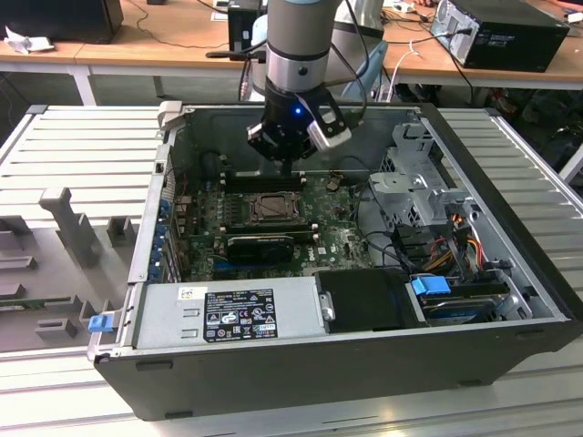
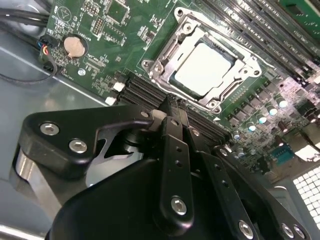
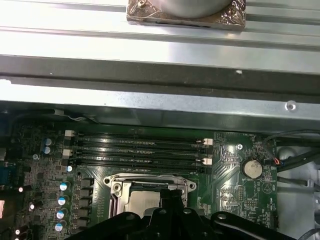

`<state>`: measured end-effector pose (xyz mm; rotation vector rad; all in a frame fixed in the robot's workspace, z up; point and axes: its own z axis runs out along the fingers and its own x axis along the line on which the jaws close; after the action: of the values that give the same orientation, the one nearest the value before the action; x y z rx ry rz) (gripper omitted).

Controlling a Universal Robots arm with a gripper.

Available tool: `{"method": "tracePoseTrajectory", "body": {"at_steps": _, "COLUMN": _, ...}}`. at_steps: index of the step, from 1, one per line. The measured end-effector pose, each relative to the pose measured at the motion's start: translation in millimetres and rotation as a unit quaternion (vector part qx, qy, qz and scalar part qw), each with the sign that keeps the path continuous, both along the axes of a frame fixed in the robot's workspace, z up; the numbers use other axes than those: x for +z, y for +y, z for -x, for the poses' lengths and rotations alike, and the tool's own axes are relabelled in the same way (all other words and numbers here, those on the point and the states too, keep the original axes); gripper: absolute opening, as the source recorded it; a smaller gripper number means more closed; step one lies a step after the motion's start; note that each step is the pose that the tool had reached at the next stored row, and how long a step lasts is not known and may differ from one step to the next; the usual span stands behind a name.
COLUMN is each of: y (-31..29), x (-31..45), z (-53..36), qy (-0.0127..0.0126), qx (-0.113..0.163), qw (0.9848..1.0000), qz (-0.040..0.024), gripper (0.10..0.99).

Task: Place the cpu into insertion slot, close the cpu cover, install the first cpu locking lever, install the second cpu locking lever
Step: 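Install the second cpu locking lever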

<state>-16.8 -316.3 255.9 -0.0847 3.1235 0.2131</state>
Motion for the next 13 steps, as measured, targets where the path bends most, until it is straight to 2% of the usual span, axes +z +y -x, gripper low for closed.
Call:
{"method": "tracePoseTrajectory", "body": {"at_steps": 5, "y": -4.1, "x": 0.0, "z": 0.0, "qy": 0.0000, "qx": 0.000, "qw": 1.0000, "qz": 0.0000, "gripper": 0.106}}
{"method": "tracePoseTrajectory", "body": {"at_steps": 8, "y": -9.9, "x": 0.0, "z": 0.0, "qy": 0.0000, "qx": 0.000, "qw": 1.0000, "qz": 0.0000, "gripper": 0.106}}
{"method": "tracePoseTrajectory", "body": {"at_steps": 11, "y": -18.8, "x": -0.1, "z": 0.0, "qy": 0.0000, "qx": 0.000, "qw": 1.0000, "qz": 0.0000, "gripper": 0.106}}
{"method": "tracePoseTrajectory", "body": {"at_steps": 13, "y": -27.3, "x": -1.0, "z": 0.0, "qy": 0.0000, "qx": 0.000, "qw": 1.0000, "qz": 0.0000, "gripper": 0.106}}
